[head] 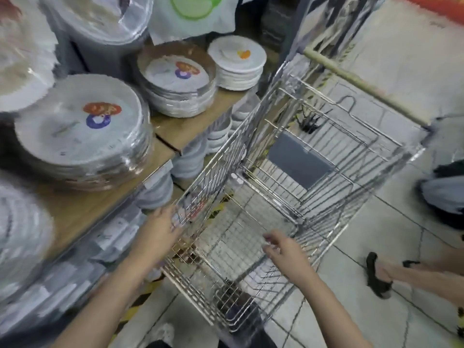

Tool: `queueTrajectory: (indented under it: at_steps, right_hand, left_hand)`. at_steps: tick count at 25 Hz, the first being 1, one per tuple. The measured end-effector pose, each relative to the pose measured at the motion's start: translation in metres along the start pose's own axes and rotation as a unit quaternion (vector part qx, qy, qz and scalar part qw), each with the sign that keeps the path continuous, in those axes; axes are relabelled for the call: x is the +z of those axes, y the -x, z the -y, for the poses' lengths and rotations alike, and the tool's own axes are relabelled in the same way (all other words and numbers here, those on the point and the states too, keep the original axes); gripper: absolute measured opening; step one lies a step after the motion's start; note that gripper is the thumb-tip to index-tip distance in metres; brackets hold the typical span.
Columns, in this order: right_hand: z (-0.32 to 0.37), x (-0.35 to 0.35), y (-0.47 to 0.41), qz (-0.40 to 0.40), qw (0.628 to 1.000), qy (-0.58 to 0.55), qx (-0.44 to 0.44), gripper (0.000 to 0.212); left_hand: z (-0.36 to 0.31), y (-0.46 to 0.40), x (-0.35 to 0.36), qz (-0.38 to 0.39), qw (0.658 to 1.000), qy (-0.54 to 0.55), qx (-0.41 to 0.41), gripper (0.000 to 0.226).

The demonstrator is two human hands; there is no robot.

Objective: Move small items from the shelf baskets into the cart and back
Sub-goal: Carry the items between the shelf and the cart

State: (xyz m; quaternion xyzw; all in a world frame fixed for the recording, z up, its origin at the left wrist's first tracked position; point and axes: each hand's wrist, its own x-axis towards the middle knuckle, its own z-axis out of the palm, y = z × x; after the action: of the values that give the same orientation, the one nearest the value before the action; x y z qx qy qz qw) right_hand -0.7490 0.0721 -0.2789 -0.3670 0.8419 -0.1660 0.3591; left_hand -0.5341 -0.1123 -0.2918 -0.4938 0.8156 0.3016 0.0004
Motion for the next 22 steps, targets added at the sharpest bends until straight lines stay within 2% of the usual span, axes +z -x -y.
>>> queueTrajectory:
  at_steps: [5, 8, 13, 17, 22]
  right_hand:
    - [-0.024, 0.001, -0.145, 0.083, 0.995, -0.024, 0.050, 0.036]
    - [-0.036, 0.019, -0.217, 0.090, 0.994, -0.021, 0.065, 0.036]
    - [-0.057, 0.061, -0.322, 0.054, 0.996, 0.030, 0.062, 0.052]
    - [-0.067, 0.089, -0.381, -0.002, 0.995, 0.100, 0.016, 0.062]
    - [-0.085, 0.114, -0.420, -0.046, 0.992, 0.116, -0.011, 0.042]
  left_hand:
    - [0.010, -0.063, 0.062, -0.025, 0.995, -0.030, -0.094, 0.059]
    - [0.023, -0.081, 0.097, -0.092, 0.988, -0.027, -0.124, 0.049]
    - [0.029, -0.094, 0.125, -0.259, 0.954, -0.054, -0.141, 0.032]
    - [0.030, -0.098, 0.136, -0.312, 0.934, -0.081, -0.151, 0.030]
    - [0.038, -0.101, 0.143, -0.341, 0.924, -0.099, -0.143, 0.029]
